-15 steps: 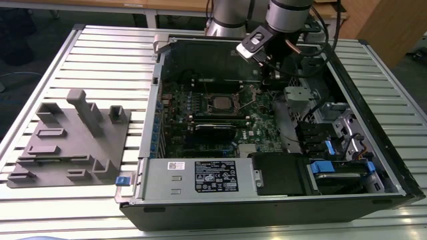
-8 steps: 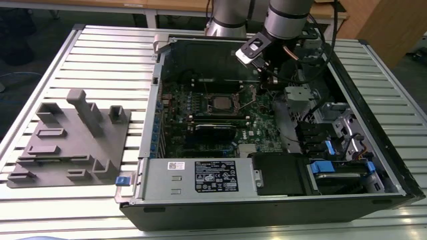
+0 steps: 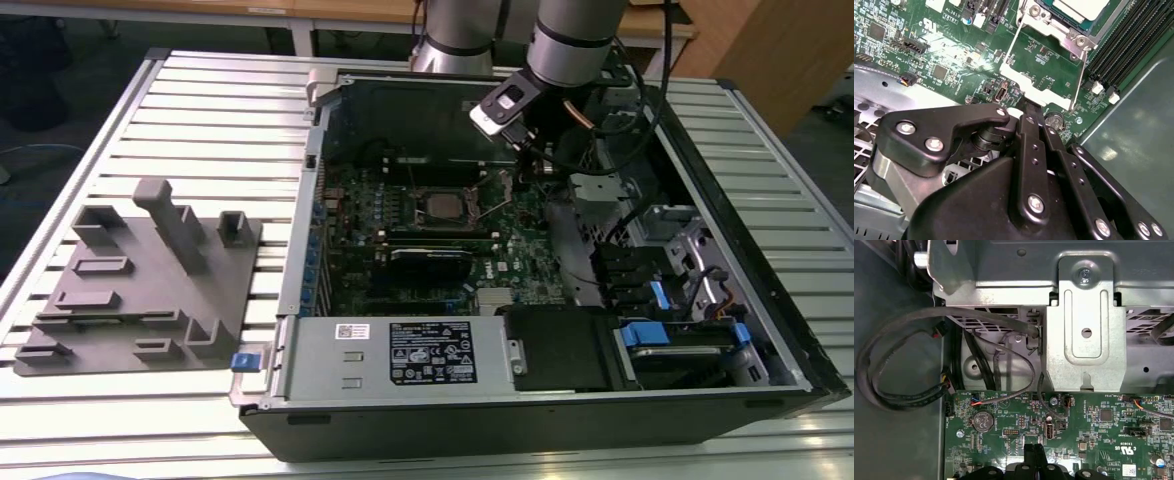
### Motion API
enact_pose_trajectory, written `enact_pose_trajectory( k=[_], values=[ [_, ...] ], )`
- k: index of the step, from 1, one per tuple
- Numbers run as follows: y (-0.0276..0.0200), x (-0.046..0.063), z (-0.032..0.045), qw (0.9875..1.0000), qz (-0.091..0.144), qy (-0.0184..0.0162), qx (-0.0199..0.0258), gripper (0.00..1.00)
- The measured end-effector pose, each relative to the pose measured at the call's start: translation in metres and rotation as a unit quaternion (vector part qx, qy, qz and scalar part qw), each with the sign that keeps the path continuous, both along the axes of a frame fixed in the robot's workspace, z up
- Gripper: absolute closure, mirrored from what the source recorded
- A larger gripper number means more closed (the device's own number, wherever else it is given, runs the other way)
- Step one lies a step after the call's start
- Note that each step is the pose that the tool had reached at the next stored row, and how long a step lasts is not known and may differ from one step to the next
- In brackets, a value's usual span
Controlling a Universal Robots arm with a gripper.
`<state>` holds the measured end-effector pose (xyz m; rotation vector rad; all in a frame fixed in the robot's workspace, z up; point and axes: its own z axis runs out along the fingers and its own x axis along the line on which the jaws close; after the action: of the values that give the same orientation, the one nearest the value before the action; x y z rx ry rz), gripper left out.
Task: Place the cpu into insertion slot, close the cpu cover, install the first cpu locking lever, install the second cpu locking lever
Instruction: 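Close the cpu cover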
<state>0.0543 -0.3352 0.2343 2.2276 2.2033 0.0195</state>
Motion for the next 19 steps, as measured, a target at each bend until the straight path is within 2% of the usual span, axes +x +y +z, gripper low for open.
enact_pose_trajectory(
  k=[9,13,19],
  values=[
    [0.0001,-0.002,-0.0004,1.0000,0.000,-0.0001,0.0002,0.90],
    [0.0001,-0.011,-0.0004,1.0000,0.000,-0.0007,0.0005,0.90],
    [0.0000,-0.031,-0.0003,1.0000,0.000,-0.0035,0.0007,0.90]
  ],
)
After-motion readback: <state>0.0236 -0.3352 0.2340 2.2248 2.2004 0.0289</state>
